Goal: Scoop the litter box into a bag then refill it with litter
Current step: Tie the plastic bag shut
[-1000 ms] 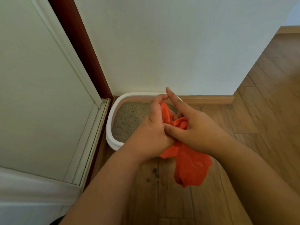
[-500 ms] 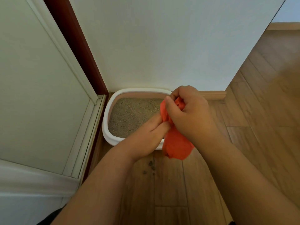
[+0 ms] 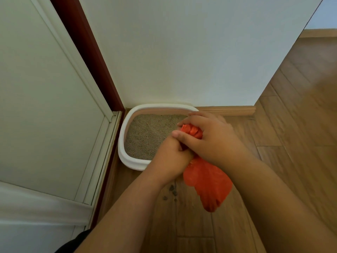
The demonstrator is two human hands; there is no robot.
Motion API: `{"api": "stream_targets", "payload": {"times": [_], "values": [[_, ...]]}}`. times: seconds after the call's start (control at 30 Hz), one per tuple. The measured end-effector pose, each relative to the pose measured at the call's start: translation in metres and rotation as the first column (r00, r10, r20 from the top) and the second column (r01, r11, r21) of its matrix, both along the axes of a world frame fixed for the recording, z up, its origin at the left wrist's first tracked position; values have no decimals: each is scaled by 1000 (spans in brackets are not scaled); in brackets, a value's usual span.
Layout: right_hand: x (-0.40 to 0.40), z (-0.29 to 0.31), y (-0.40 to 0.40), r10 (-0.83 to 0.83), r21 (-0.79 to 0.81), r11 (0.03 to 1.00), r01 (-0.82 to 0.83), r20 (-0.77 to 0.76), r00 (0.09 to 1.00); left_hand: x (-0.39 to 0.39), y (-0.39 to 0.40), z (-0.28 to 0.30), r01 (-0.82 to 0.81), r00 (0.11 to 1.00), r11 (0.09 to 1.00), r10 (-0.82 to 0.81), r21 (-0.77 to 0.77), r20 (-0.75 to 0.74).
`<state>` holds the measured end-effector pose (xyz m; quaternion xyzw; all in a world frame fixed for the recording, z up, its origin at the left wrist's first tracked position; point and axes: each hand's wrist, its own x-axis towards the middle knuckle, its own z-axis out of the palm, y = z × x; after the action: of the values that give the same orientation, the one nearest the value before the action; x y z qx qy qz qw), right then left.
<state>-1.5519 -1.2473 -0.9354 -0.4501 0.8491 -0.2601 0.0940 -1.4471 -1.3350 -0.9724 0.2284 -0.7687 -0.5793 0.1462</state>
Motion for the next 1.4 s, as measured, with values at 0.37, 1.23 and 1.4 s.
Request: {"api": "stream_targets", "payload": {"times": [0.37,1.23,1.4], "values": [[-13,5,-2,-81,-142,987,81,2,997,-9,-8,-16,-118,991,908,136,403,-16],[-64,321,-7,-96,-222,969,112,82,992,-46,-26,313,79,967,981,-32,-179,251],[-63,467,11,-103,-219,968,121,94,990,-46,-15,446,89,960,971,-24,-222,281]]}}
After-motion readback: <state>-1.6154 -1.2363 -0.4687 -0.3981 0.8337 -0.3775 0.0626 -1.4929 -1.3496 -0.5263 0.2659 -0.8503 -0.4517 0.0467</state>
